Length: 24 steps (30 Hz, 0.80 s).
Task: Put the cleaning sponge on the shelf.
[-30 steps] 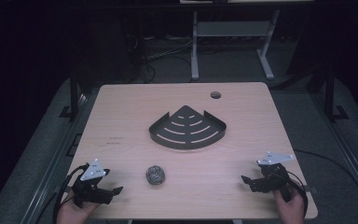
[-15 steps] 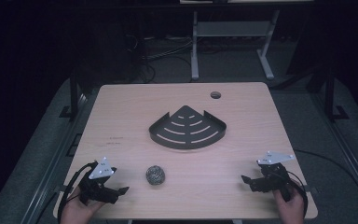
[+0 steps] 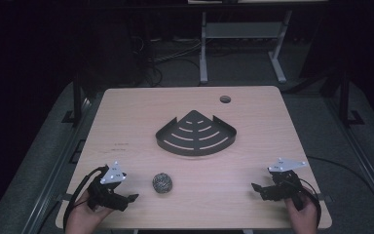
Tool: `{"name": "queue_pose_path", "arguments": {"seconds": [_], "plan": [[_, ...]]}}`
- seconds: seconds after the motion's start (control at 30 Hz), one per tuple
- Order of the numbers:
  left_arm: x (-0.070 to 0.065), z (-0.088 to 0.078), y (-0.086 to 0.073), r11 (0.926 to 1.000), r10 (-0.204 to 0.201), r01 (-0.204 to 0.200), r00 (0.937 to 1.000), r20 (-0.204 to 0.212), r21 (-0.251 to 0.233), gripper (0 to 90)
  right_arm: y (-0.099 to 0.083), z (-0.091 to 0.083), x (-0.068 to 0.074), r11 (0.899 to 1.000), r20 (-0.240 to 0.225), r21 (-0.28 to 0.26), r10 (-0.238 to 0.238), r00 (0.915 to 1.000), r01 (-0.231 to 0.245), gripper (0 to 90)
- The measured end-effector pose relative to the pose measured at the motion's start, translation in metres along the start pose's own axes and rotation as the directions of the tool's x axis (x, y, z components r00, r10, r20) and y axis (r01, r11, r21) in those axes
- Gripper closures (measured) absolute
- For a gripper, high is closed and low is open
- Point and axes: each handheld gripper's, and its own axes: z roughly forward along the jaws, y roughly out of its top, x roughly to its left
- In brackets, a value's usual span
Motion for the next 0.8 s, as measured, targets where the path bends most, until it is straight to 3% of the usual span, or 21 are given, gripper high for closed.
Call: {"name": "queue_pose_path", "arguments": {"seconds": [0.8], "plan": [[-0.011, 0.015, 0.033, 0.9978, 0.055, -0.056, 0.9977, 0.041, 0.035, 17.6, 0.001, 0.000, 0.002, 1.000, -0.005, 0.001, 0.000, 1.0000, 0.000, 14.0]]}}
